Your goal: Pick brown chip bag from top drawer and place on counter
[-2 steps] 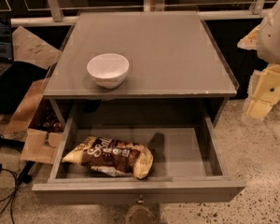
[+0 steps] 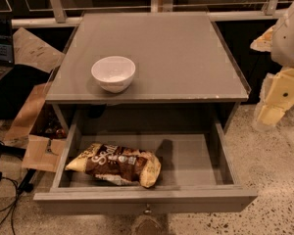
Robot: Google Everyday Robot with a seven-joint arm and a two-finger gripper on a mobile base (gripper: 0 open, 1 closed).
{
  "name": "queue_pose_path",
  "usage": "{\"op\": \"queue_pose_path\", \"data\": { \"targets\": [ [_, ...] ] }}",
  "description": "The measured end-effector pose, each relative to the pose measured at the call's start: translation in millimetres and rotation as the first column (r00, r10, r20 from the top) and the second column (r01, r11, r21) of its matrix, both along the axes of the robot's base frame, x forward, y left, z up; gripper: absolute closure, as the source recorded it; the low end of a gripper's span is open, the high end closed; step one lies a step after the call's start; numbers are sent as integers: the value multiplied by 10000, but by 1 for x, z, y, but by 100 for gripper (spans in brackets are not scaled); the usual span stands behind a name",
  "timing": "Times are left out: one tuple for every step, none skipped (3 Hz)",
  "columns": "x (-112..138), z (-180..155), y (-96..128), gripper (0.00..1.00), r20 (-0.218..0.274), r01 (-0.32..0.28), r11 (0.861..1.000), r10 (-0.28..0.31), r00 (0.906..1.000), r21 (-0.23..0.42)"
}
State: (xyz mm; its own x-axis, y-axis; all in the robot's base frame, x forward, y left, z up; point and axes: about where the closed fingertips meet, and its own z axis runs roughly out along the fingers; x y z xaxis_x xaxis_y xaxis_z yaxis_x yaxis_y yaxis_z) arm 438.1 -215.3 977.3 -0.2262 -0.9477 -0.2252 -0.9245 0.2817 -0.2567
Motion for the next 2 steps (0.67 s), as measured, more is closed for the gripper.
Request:
{"op": "queue_pose_path", "data": {
  "targets": [
    [-4,-12,9,0,218,506,9934,-531,9984,1029],
    [5,-33,20,0,551,615,9581,-800,9953,2796]
  ]
}}
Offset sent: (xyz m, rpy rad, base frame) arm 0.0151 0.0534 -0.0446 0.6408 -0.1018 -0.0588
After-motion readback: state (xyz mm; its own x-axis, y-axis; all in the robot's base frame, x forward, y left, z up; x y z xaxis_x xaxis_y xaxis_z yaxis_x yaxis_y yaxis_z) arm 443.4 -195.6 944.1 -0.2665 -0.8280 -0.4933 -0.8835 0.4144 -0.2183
